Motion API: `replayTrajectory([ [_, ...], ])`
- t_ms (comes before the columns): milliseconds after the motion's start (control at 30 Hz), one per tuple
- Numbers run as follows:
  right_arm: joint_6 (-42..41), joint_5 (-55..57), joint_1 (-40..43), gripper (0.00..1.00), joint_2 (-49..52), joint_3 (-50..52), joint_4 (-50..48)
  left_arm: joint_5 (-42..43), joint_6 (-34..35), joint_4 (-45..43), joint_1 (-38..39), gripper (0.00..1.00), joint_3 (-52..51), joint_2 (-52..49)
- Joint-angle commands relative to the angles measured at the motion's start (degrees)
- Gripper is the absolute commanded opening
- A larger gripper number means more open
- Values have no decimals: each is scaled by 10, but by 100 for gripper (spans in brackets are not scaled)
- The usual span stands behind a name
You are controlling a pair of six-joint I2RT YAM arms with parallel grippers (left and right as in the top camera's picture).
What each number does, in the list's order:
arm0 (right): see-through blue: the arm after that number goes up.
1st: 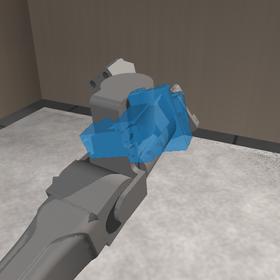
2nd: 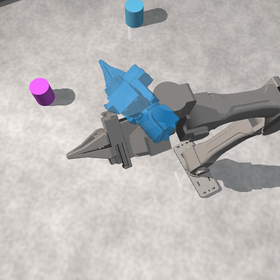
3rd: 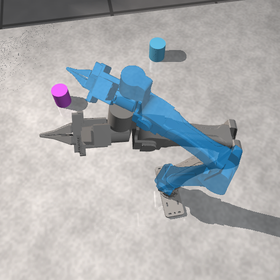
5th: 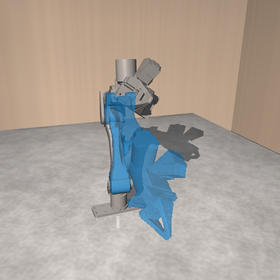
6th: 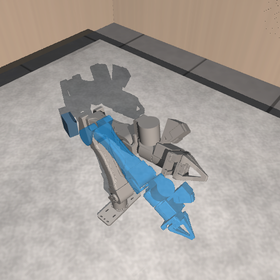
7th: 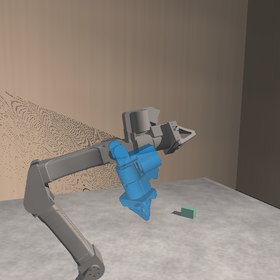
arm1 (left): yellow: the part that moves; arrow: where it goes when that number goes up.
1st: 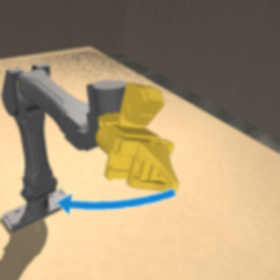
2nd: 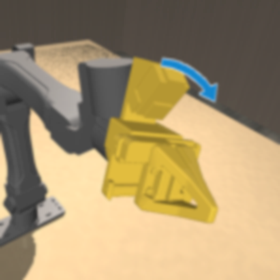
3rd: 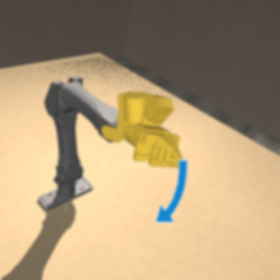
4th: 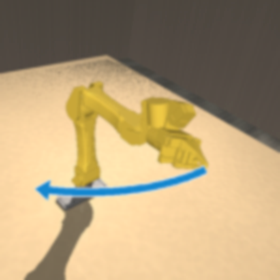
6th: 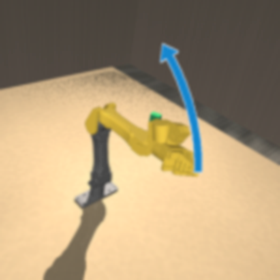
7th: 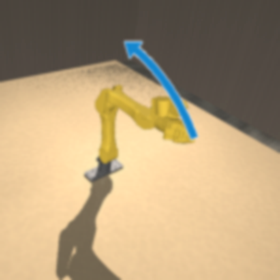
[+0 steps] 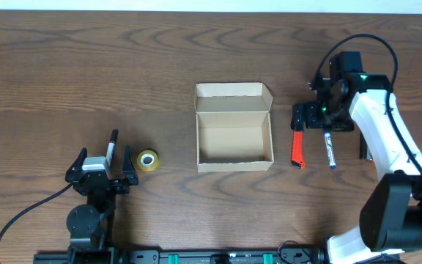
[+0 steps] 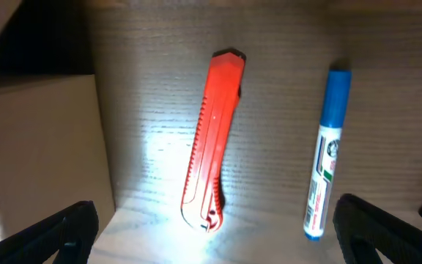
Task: Pack container
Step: 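Reach the right gripper down and grasp the red box cutter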
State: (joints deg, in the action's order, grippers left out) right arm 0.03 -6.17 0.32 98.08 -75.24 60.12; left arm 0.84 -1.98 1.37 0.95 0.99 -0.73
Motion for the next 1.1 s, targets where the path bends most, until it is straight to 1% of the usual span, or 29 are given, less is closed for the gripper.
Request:
replayTrajectory([
  [0,-21,0,4,94,5,-4,-8,-10,-6,30,-2,95,-7,4],
  [67,-27,0,4,93,13,-4,-14,-10,-6,30,-2,95,-7,4],
  [367,-43,-3,3,99,91,-3,-7,-10,-6,30,-2,95,-7,4],
  [967,-58,-12,3,99,176,5,-30,-10,-6,30,-2,95,-7,4],
  [1067,-58,-13,3,95,185,8,-32,-10,-6,30,-2,95,-7,4],
])
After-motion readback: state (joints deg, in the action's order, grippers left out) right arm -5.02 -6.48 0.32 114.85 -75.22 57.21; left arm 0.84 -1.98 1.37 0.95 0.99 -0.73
